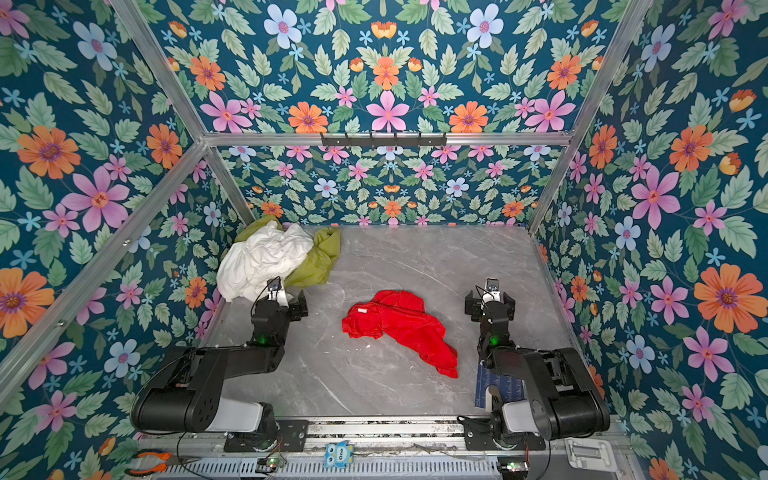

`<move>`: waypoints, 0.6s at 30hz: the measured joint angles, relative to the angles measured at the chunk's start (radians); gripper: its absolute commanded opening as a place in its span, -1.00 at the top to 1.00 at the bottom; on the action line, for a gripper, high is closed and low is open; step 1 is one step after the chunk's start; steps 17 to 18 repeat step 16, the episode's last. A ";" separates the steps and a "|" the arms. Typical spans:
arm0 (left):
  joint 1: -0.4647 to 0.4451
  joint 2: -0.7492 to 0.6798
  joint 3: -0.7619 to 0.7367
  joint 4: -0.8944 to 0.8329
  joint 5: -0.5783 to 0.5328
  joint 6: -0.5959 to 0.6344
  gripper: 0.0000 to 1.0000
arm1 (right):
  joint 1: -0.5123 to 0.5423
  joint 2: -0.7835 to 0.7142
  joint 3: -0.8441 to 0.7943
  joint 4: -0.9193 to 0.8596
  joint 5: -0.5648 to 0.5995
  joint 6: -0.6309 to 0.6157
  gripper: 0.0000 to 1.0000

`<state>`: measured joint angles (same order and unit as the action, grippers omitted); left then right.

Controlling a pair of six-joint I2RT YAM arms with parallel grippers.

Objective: Pick out a specific cloth from the pile

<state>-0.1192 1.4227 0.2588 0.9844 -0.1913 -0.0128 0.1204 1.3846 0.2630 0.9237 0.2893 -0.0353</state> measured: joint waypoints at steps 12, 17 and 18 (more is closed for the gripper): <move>0.060 0.191 0.001 0.249 -0.050 -0.002 -0.99 | -0.044 0.004 -0.008 -0.012 -0.064 0.033 -0.99; 0.065 0.196 0.011 0.270 -0.053 -0.008 -1.00 | -0.059 0.031 -0.005 0.027 -0.076 0.043 -0.99; 0.065 0.196 0.011 0.270 -0.053 -0.008 -1.00 | -0.059 0.031 -0.005 0.027 -0.076 0.043 -0.99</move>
